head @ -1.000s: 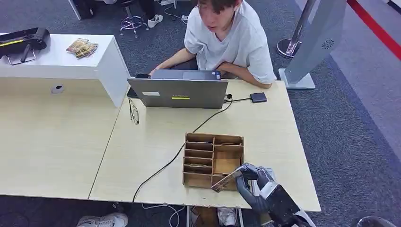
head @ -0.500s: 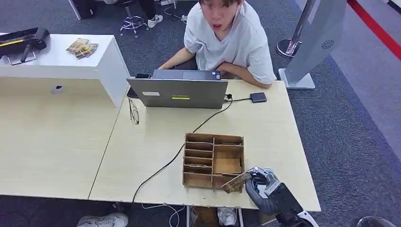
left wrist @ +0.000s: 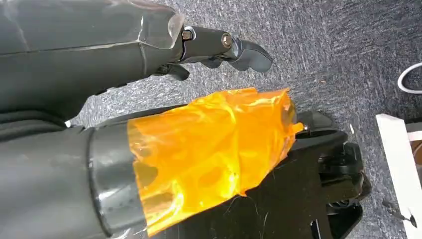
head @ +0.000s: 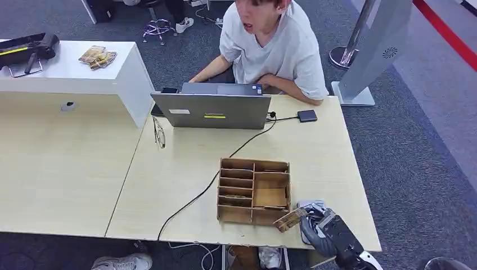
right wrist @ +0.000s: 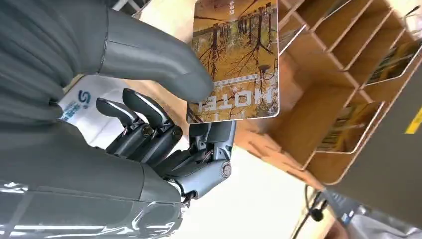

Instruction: Pass the card to the sensor for recognition and then transmit it.

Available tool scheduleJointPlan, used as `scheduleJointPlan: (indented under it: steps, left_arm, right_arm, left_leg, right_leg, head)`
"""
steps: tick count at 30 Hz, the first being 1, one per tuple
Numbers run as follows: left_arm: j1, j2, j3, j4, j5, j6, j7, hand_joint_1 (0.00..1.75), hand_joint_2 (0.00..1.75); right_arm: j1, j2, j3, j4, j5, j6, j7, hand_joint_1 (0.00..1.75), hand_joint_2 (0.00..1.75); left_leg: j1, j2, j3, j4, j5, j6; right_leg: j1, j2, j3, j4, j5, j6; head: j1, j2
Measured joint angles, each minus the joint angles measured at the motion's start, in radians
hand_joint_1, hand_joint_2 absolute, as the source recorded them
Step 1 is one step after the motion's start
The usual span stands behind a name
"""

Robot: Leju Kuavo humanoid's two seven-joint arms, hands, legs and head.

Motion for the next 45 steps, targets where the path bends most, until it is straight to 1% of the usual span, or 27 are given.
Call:
scheduleJointPlan:
  steps: [7,15,21,26,30,36,43,45]
  left_arm:
    - [0.0,0.0,0.0,0.0,0.003,0.0,0.0,0.0,0.0]
    - [0.0,0.0,0.0,0.0,0.01,0.0,0.0,0.0,0.0]
    - [0.001,0.0,0.0,0.0,0.013,0.0,0.0,0.0,0.0]
    - [0.001,0.0,0.0,0.0,0.013,0.0,0.0,0.0,0.0]
    - [0.001,0.0,0.0,0.0,0.013,-0.001,0.0,0.0,0.0]
    - [0.001,0.0,0.0,0.0,0.013,-0.005,0.0,0.0,0.0]
    - [0.001,0.0,0.0,0.0,0.012,-0.007,0.0,0.0,0.0]
    - [0.001,0.0,0.0,0.0,0.012,-0.008,0.0,0.0,0.0]
  right_arm:
    - [0.0,0.0,-0.02,0.029,0.011,-0.003,0.006,1.75,1.75]
    - [-0.001,-0.003,-0.058,0.045,0.073,-0.037,0.034,1.75,1.75]
    - [-0.001,-0.008,-0.085,0.048,0.085,-0.037,0.039,1.75,1.75]
    - [-0.002,-0.025,-0.112,0.051,0.105,-0.023,0.053,1.75,1.75]
    - [-0.005,-0.053,-0.122,0.059,0.139,0.0,0.075,1.75,1.75]
    - [-0.006,-0.093,-0.131,0.072,0.181,0.017,0.101,1.75,1.75]
    - [-0.012,-0.1,-0.134,0.084,0.224,0.011,0.122,1.75,1.75]
    - [-0.012,-0.1,-0.134,0.088,0.242,-0.003,0.127,1.75,1.75]
  left_leg:
    - [0.0,0.0,0.0,0.0,0.0,0.0]
    - [0.0,0.0,0.0,0.0,0.0,0.0]
    - [0.0,0.0,0.0,0.0,0.0,0.0]
    - [0.0,0.0,0.0,0.0,0.0,0.0]
    - [0.0,0.0,0.0,0.0,0.0,0.0]
    - [0.0,0.0,0.0,0.0,0.0,0.0]
    - [0.0,0.0,0.0,0.0,0.0,0.0]
    - [0.0,0.0,0.0,0.0,0.0,0.0]
  right_leg:
    - [0.0,0.0,0.0,0.0,0.0,0.0]
    - [0.0,0.0,0.0,0.0,0.0,0.0]
    - [0.0,0.0,0.0,0.0,0.0,0.0]
    - [0.0,0.0,0.0,0.0,0.0,0.0]
    - [0.0,0.0,0.0,0.0,0.0,0.0]
    - [0.0,0.0,0.0,0.0,0.0,0.0]
    - [0.0,0.0,0.0,0.0,0.0,0.0]
    - [0.0,0.0,0.0,0.0,0.0,0.0]
  head:
    - [0.0,0.0]
    - [0.0,0.0]
    - [0.0,0.0]
    - [0.0,0.0]
    - [0.0,0.0]
    - [0.0,0.0]
    - [0.0,0.0]
    - [0.0,0.0]
